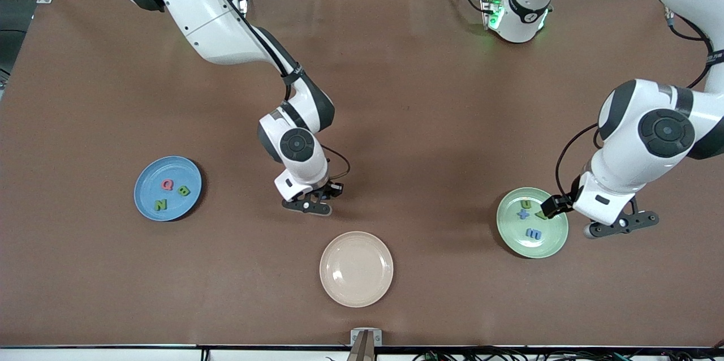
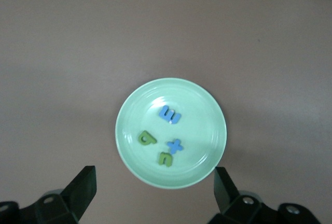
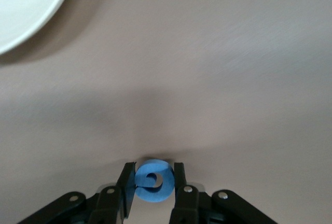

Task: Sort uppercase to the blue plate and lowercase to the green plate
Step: 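Place the blue c on the blue plate while the left gripper withdraws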

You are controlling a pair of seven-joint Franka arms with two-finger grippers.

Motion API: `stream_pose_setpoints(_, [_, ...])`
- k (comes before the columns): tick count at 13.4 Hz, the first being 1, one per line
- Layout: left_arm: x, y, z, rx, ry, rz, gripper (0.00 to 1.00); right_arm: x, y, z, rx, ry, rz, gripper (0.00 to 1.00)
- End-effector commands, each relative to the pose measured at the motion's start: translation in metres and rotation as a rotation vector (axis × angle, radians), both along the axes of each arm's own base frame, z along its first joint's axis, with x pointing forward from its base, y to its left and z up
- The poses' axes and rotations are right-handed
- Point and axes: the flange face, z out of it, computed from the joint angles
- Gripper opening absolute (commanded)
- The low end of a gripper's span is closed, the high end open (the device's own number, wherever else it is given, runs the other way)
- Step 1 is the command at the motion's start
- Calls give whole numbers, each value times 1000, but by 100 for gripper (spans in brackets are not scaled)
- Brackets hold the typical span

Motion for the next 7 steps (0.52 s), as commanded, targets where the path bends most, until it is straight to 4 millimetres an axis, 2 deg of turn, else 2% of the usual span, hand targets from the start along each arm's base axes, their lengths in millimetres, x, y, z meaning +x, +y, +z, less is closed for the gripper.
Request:
stream_pose_setpoints(1, [-7, 1, 46, -2, 46, 16, 100, 44, -62, 41, 1, 58, 54, 1])
stream_pose_setpoints(2, [-7, 3, 59, -26, 56, 34, 100, 53, -84, 51, 10, 72, 78, 1])
stream_pose_setpoints(4, [-7, 5, 77, -82, 80, 53, 100, 72, -142, 65, 37, 100, 155, 1])
stream_pose_setpoints(5, [-8, 8, 82, -87, 94, 42, 100, 80, -182, 71, 37, 122, 186, 1])
stream_pose_setpoints(7, [-10, 13, 94, -77, 110, 14, 100, 87, -239, 73, 45, 167, 248, 2])
